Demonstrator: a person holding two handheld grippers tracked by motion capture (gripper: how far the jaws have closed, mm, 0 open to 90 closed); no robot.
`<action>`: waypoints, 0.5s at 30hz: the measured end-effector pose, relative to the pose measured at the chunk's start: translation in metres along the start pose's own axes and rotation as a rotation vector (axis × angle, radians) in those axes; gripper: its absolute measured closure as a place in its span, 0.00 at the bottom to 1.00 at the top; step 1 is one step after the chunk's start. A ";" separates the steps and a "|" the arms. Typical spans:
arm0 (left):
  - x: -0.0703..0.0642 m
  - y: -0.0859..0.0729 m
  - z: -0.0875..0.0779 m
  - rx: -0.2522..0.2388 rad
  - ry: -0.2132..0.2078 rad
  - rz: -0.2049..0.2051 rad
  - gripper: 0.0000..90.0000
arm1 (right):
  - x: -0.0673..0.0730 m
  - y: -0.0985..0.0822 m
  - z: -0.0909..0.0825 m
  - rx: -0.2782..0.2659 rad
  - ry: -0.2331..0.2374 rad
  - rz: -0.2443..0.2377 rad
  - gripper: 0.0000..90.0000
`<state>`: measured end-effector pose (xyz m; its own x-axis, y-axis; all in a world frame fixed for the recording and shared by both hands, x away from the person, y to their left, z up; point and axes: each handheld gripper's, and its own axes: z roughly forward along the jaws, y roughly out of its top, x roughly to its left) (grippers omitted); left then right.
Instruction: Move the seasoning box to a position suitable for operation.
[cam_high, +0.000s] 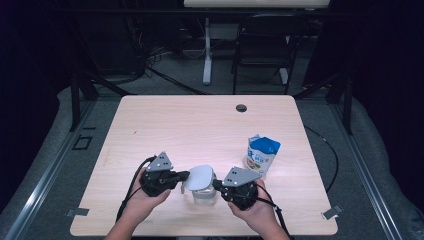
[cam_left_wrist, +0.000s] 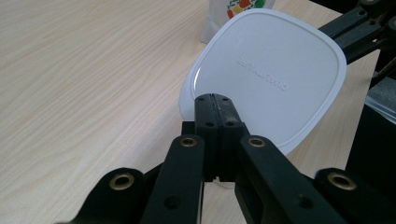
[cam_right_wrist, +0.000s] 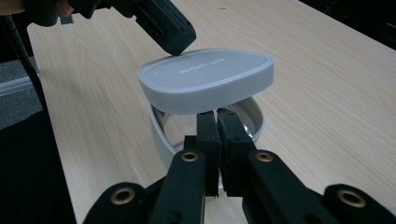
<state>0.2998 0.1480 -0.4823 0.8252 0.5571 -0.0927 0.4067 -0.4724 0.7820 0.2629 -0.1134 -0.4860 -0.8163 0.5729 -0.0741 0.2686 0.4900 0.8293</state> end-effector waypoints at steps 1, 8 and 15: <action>0.000 0.000 -0.001 0.007 -0.002 0.003 1.00 | 0.001 0.001 -0.001 -0.001 -0.003 -0.003 0.98; 0.000 -0.001 -0.001 0.011 0.007 0.004 1.00 | 0.002 0.004 -0.001 -0.009 0.002 -0.008 0.98; 0.000 -0.001 -0.001 0.018 0.015 0.009 1.00 | 0.004 0.008 -0.001 -0.020 0.000 -0.016 0.98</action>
<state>0.2990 0.1490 -0.4828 0.8232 0.5627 -0.0760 0.4060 -0.4897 0.7716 0.2610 -0.1077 -0.4787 -0.8207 0.5646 -0.0875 0.2450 0.4862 0.8388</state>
